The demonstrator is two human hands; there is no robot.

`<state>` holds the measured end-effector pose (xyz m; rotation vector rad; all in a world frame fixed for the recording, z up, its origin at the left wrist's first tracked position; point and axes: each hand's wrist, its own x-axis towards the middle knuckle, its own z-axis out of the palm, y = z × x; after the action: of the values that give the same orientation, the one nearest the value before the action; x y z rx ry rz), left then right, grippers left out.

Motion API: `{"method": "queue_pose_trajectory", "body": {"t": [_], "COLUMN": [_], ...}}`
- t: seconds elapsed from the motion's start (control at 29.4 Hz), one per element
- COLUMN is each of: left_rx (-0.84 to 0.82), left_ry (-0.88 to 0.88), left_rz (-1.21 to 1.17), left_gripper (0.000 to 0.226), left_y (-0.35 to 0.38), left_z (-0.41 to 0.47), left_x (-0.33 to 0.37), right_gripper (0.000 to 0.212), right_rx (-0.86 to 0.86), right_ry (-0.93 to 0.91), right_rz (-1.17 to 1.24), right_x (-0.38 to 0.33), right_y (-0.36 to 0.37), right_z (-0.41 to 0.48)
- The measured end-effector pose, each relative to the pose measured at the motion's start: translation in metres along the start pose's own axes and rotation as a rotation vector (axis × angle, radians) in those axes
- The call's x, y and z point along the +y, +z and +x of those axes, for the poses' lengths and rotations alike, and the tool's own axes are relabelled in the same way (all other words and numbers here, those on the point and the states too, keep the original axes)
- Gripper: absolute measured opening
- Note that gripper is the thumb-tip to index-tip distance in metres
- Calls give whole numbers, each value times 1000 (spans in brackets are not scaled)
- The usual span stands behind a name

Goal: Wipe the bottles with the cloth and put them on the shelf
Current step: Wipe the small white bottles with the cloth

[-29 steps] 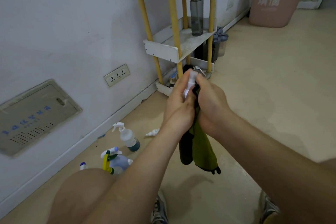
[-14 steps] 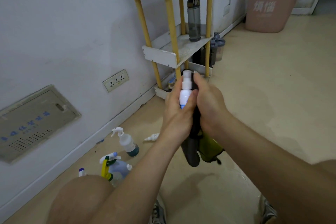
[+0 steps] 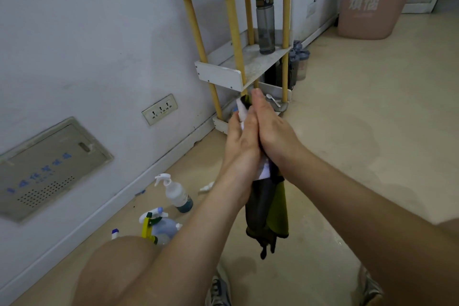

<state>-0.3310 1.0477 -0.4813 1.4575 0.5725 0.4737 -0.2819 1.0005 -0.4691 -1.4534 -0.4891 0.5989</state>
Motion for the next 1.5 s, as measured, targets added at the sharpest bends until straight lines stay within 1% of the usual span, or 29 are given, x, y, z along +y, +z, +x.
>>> {"method": "queue_pose_trajectory", "body": {"t": [0.07, 0.14, 0.2, 0.24, 0.31, 0.34, 0.41, 0.48, 0.54, 0.65, 0.75, 0.82, 0.88, 0.95, 1.02, 1.09, 1.12, 1.19, 1.23, 1.26, 1.33, 1.36, 1.5], "left_rx": [96, 213, 324, 347, 318, 271, 148, 51, 18, 24, 54, 81, 39, -19, -79, -150, -185, -188, -160, -129, -82, -61, -20], "left_ry": [47, 82, 100, 98, 85, 71, 34, 36, 90, 159, 233, 260, 277, 266, 229, 209, 216, 293, 342, 362, 356, 356, 375], "left_rz": [114, 131, 13, -82, -241, -301, -399, -423, -371, -228, -11, 59, 134, 286, 476, 690, 797, 968, 1004, 967, 780, 732, 717], "left_gripper": [35, 28, 27, 29, 31, 31, 31, 31, 31, 28, 34, 35, 30, 23, 19, 25, 33, 46, 49, 50, 47, 45, 42], "left_y": [-4, -10, -16, -18, -18, -17, -14, -15, -22, -39, -57, -65, -70, -72, -73, -69, -65, -54, -49, -45, -39, -38, -39], "left_z": [2, 6, 13, 15, 15, 13, 9, 8, 12, 18, 16, 9, -2, -12, -18, -19, -19, -16, -13, -12, -7, -5, 0], "left_x": [1, 5, 11, 14, 17, 19, 20, 20, 22, 25, 27, 31, 36, 44, 47, 40, 33, 14, 6, 3, -2, -3, 0], "right_gripper": [53, 57, 60, 61, 58, 55, 48, 44, 43, 39, 34, 32, 28, 28, 39, 40, 40, 40, 36, 32, 34, 35, 34], "right_rx": [-34, -53, -43, -69, -148, -159, -125, -103, -83, -72, 40, 139, 235, 311, 383, 419, 417, 367, 333, 302, 257, 232, 103], "right_ry": [15, 46, 58, 99, 151, 133, 33, -70, -104, -57, -3, 17, 40, 38, 21, 9, 13, 40, 52, 67, 121, 149, 208], "right_rz": [-7, 2, -66, -99, -76, -33, 16, 8, -2, 67, 95, 142, 192, 203, 148, 117, 126, 154, 174, 187, 187, 203, 294], "right_x": [-4, 0, 2, 1, 7, 10, 15, 20, 22, 16, 6, 2, 0, 0, 3, 10, 12, 12, 10, 10, 15, 18, 21], "right_y": [-3, -6, -12, -12, -9, -5, 0, 1, 0, -5, -11, -15, -20, -22, -19, -16, -13, -7, -4, -2, -1, -1, -3], "right_z": [-1, 1, 0, -3, -8, -12, -12, -8, -4, -2, 0, 4, 8, 8, 8, 9, 8, 5, 3, 2, 0, -1, 0]}}
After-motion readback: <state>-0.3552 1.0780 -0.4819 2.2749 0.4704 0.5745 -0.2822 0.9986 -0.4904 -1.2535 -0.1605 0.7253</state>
